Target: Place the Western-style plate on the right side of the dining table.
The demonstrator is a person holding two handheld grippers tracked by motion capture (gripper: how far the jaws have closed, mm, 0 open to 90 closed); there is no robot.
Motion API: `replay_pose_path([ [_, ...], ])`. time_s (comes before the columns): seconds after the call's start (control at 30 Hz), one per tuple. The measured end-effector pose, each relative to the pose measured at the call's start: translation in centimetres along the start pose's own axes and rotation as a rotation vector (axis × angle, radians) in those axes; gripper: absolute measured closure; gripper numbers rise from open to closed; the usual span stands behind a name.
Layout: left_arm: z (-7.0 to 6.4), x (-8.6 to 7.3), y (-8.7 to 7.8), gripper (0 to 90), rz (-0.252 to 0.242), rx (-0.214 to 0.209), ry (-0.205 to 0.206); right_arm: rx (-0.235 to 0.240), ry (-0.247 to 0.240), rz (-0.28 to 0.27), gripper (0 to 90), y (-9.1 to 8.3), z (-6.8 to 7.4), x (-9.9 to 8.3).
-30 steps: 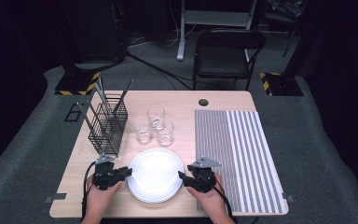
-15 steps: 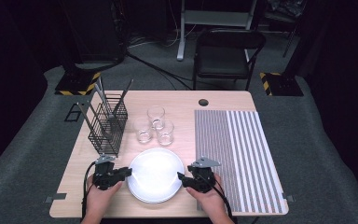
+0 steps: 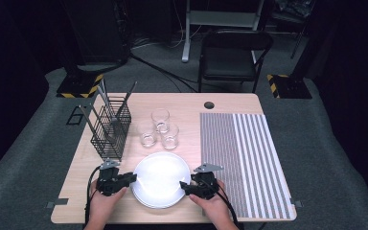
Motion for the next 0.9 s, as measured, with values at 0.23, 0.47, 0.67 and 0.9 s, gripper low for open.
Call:
replay_pose_path([
  [0.23, -0.03, -0.01, -0.02, 72.4, 0.002, -0.001, -0.001, 0.013, -0.002, 0.014, 42.2, 0.24, 0.17, -0.21],
  [0.47, -0.09, -0.04, 0.12, 71.6, -0.004, -0.002, -0.002, 0.013, 0.028, -0.002, 42.5, -0.03, 0.06, -0.02],
  [0.67, -0.29, -0.10, 0.21, 69.4, 0.006, -0.017, -0.001, 0.004, 0.031, -0.014, 42.4, -0.25, -0.07, 0.12],
  [0.9, -0.55, -0.17, 0.43, 66.4, 0.008, -0.027, -0.004, 0.005, 0.049, -0.029, 42.6, -0.50, -0.36, 0.34],
])
Point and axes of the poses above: each handheld gripper's, and its own axes: y roughly forward along the jaws, x roughly out of its top, z roughly to its left, the point moved 2 cm from there along y, roughly forward along the jaws, and after that the axes turned 10 degrees about -z, right-handed, at the moved point
